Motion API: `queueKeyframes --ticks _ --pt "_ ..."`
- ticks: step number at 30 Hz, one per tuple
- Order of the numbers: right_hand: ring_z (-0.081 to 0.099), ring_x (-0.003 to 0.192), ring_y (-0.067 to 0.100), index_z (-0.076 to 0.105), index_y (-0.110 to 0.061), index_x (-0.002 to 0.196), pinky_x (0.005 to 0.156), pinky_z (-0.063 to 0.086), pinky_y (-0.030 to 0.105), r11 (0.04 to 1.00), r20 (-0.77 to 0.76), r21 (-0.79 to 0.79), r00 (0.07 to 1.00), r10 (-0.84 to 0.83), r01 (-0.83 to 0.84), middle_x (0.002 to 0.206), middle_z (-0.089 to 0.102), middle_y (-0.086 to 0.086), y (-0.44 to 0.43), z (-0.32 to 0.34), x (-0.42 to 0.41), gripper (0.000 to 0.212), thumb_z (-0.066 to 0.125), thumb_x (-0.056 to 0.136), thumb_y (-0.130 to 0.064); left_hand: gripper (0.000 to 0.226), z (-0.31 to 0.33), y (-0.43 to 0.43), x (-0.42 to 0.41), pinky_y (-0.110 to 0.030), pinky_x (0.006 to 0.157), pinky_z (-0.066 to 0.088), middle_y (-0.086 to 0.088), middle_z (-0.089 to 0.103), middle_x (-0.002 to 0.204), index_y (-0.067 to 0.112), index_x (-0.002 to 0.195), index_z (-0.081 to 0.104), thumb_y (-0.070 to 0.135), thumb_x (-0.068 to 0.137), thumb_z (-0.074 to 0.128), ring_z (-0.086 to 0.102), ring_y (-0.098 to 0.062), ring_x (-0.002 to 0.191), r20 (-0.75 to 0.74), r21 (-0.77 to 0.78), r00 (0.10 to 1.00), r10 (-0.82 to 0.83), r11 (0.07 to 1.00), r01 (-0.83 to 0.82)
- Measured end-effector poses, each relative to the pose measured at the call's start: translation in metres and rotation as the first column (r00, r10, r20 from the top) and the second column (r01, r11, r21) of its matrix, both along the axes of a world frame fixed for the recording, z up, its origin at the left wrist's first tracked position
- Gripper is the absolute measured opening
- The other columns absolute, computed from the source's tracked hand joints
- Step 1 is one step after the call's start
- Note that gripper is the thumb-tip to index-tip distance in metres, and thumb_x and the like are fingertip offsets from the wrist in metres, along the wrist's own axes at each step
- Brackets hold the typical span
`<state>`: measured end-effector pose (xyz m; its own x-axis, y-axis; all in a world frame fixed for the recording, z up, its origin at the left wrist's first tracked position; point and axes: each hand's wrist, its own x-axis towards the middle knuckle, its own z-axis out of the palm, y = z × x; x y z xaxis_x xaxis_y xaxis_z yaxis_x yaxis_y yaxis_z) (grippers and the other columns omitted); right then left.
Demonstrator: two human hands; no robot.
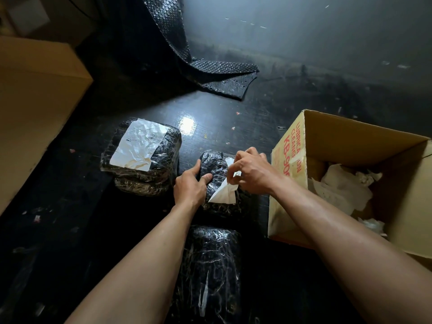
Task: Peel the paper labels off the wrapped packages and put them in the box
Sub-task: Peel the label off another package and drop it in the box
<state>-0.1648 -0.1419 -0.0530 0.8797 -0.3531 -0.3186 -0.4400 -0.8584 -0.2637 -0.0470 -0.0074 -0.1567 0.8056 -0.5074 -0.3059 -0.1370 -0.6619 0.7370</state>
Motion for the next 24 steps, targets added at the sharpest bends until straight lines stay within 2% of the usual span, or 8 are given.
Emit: queueKeyframes --ticks 9,20,24 --pt "0.035 0.112 0.018 0.075 -0.037 0.094 0.084 0.026 0.037 1.000 -0.013 -0.017 1.000 -0.019 0.019 0.108 0.051 -0.007 0.002 0.008 -0.004 0.009 0.070 0.091 -0.029 0.062 0.002 0.001 0.005 -0.036 0.102 0.050 -0.006 0.067 0.134 0.043 0.145 0.049 0.049 0.088 0.073 0.062 -0.027 0.122 -0.034 0.018 0.999 -0.020 1.000 0.020" --pt "0.036 0.114 0.019 0.073 -0.037 0.093 0.087 0.030 0.039 0.998 -0.038 -0.017 0.997 -0.068 0.067 0.106 0.052 -0.007 -0.005 0.033 -0.006 0.009 0.069 0.092 -0.029 0.063 0.005 0.000 0.005 -0.034 0.103 0.047 -0.010 0.063 0.138 0.040 0.147 0.047 0.046 0.089 0.072 0.059 -0.029 0.126 -0.029 0.031 0.999 -0.029 0.999 0.030" --pt "0.036 0.113 0.019 0.068 -0.041 0.085 0.086 0.031 0.039 0.996 -0.054 -0.004 0.995 -0.088 0.088 0.104 0.053 -0.008 -0.010 0.043 -0.008 0.012 0.069 0.092 -0.032 0.063 0.008 0.000 0.004 -0.035 0.104 0.047 -0.009 0.064 0.138 0.039 0.147 0.049 0.045 0.089 0.073 0.060 -0.030 0.126 -0.020 0.032 0.999 -0.026 0.999 0.027"
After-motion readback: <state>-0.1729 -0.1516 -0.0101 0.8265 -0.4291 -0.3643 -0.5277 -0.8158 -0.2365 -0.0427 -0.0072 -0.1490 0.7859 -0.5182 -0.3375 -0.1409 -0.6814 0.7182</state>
